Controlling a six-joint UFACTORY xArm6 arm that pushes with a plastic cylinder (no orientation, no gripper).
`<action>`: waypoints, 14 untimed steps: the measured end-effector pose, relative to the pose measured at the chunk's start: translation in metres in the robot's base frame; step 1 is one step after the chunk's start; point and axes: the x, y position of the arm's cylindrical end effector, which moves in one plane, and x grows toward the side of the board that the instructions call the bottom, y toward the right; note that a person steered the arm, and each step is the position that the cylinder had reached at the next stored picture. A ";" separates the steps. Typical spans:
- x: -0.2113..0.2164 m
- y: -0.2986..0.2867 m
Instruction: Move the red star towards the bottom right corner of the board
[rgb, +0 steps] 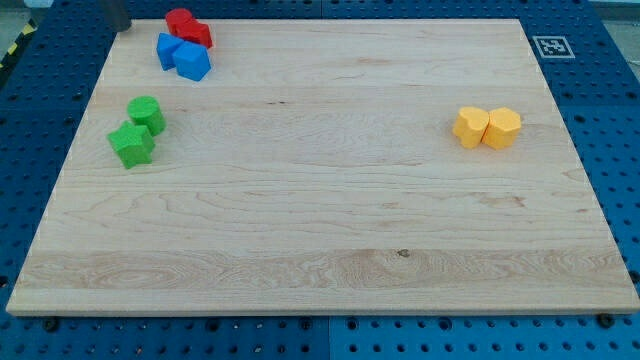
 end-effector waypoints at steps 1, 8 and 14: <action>-0.002 0.001; 0.044 0.107; 0.129 0.244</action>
